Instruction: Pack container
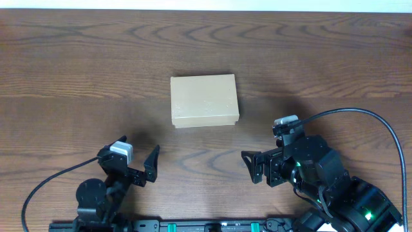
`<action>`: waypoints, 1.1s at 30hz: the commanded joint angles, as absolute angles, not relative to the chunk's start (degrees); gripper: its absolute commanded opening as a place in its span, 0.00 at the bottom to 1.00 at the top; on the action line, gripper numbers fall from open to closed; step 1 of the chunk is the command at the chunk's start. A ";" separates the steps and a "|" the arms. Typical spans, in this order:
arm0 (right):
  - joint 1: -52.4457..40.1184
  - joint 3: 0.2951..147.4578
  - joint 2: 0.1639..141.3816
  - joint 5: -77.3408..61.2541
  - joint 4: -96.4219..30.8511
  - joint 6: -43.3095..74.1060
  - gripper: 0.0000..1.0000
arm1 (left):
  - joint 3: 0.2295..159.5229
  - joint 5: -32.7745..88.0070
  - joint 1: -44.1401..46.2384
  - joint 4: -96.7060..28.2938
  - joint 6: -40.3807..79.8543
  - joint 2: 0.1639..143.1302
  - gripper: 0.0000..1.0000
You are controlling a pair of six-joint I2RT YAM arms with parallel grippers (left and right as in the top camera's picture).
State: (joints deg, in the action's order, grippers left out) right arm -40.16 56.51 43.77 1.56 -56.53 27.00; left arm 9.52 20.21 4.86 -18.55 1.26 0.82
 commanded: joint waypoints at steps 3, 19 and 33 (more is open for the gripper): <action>-40.82 56.40 43.88 2.35 -56.62 27.79 0.99 | 6.52 20.51 4.51 -16.88 0.82 0.19 0.96; -40.82 56.40 43.88 2.35 -56.62 27.79 0.99 | 4.54 20.38 4.51 -14.15 0.36 0.25 0.95; -40.93 55.27 43.77 6.74 -59.55 20.88 0.99 | 4.54 20.40 4.51 -14.15 0.36 0.25 0.95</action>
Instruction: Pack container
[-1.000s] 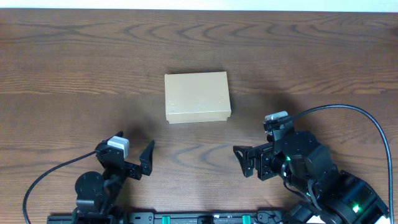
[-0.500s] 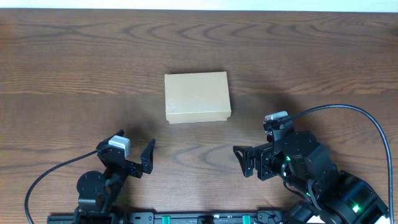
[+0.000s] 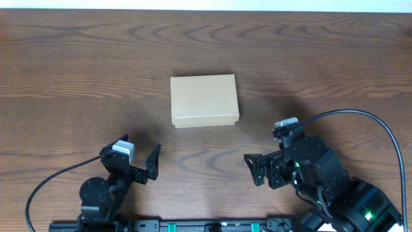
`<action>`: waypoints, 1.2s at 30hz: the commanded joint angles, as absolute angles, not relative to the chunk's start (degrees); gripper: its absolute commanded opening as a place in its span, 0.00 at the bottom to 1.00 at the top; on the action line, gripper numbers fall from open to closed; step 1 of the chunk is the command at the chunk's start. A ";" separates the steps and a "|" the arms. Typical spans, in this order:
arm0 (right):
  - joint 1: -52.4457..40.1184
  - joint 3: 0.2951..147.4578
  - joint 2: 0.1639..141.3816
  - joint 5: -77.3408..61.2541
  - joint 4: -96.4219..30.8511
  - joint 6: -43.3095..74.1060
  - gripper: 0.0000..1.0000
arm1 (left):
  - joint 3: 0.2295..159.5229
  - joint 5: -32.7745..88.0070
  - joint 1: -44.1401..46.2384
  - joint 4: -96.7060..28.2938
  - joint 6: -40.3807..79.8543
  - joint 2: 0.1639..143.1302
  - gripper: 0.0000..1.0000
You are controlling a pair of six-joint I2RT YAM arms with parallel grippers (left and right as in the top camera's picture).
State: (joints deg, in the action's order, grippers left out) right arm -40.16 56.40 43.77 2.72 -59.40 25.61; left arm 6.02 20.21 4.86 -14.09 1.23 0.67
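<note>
A closed tan cardboard box lies flat on the wooden table, a little back from the centre. My left gripper sits near the front edge, left of and nearer than the box; its jaws stand open with nothing between them. My right gripper sits near the front edge, right of and nearer than the box, and looks open and empty. Neither gripper touches the box. No items for packing show in the overhead view.
Black cables loop from both arms near the front edge. The arm bases and a mounting rail run along the front of the table.
Both arms have shifted by only a few pixels near the front edge. The box lies where it was, and both grippers are still open.
</note>
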 commanded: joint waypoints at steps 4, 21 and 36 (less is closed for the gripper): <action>-40.58 47.53 40.29 9.21 -53.78 11.40 0.99 | 4.54 20.38 4.51 -14.15 0.36 0.25 0.95; -41.34 13.39 11.09 9.23 -31.94 5.08 0.99 | 4.56 20.38 4.51 -14.15 0.36 0.25 0.95; -42.04 8.54 0.30 9.19 -31.94 5.26 0.99 | 4.56 20.40 4.51 -14.15 0.36 0.25 0.95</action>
